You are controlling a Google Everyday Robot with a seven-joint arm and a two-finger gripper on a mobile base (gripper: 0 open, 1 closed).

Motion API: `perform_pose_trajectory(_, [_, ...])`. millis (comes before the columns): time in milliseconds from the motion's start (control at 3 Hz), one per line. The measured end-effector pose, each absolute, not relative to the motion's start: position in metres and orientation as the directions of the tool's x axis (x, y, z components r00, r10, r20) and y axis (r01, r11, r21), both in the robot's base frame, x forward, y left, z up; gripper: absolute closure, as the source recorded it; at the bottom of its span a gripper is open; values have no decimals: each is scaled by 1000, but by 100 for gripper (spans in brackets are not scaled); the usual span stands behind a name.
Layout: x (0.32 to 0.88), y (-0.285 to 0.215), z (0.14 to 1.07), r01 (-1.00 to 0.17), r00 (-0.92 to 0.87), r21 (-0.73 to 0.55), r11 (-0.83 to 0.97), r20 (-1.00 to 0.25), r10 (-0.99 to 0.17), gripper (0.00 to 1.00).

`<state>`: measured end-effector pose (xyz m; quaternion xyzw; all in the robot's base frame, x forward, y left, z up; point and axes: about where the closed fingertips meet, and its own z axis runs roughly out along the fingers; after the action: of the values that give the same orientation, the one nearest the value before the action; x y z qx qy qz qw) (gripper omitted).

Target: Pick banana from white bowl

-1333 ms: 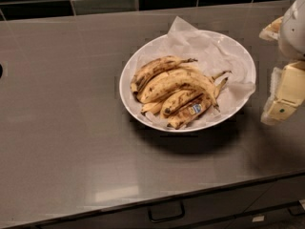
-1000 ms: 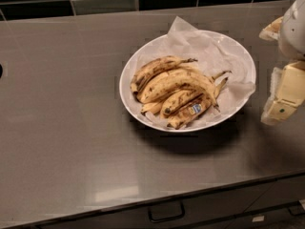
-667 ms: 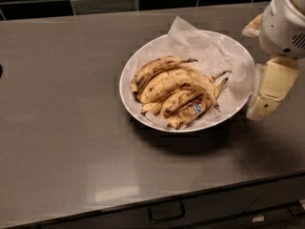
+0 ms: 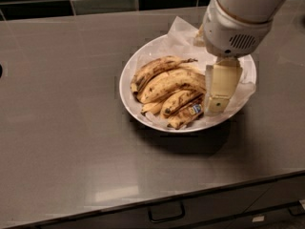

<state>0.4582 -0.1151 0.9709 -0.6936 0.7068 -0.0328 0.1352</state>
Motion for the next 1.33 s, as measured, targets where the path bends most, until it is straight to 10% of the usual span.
perform_pose_trajectory(333, [461,-96,955,-980,33,-199,-5,-134,-990,27])
perform_pose_trajectory(1333, [483,-71,956,-974,89,-216,-69,-84,-992,29])
